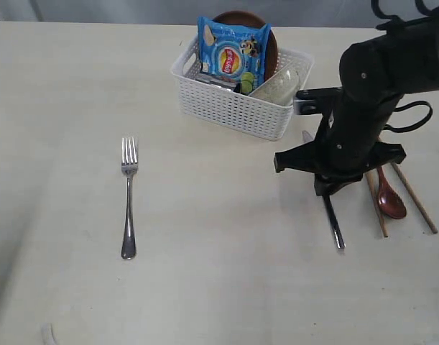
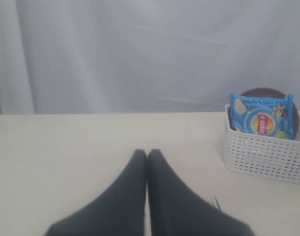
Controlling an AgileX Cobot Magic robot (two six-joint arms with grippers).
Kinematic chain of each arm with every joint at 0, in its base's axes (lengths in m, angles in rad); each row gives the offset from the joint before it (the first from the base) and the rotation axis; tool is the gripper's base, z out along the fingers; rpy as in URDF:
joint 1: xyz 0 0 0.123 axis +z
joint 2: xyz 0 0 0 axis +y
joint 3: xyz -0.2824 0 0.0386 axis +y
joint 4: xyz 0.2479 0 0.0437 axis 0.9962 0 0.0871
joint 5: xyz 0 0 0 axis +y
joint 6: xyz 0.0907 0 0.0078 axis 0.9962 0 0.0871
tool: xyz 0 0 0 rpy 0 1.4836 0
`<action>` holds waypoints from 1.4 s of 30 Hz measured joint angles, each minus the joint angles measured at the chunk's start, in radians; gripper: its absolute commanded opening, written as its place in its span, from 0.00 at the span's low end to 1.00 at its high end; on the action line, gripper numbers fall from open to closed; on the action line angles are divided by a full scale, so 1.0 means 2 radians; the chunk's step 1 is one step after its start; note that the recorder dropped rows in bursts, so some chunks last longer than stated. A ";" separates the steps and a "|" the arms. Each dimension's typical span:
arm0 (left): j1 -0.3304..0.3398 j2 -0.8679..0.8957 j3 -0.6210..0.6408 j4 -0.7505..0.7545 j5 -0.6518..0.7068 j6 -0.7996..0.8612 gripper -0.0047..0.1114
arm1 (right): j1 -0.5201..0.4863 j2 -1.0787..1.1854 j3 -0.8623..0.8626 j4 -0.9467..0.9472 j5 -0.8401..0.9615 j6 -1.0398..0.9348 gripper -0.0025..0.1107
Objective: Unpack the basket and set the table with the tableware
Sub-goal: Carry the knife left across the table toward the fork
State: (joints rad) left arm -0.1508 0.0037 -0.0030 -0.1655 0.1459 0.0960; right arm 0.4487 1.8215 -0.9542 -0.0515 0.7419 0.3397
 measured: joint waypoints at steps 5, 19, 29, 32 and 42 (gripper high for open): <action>0.000 0.000 0.000 0.000 0.000 0.000 0.04 | 0.000 -0.033 0.012 -0.005 0.010 0.000 0.02; 0.000 0.000 0.000 0.000 0.000 0.000 0.04 | 0.067 -0.112 0.094 0.061 -0.012 -0.014 0.02; 0.000 0.000 0.000 0.000 0.000 0.000 0.04 | 0.162 -0.091 0.009 0.086 -0.024 0.027 0.02; 0.000 0.000 0.000 0.000 0.000 0.000 0.04 | 0.186 -0.064 -0.040 0.086 -0.013 0.040 0.02; 0.000 0.000 0.000 0.000 0.000 0.000 0.04 | 0.265 0.046 -0.183 0.089 -0.002 0.096 0.02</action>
State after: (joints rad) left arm -0.1508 0.0037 -0.0030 -0.1655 0.1459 0.0960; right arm 0.9794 1.9142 -1.3192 0.1260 0.7374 0.5313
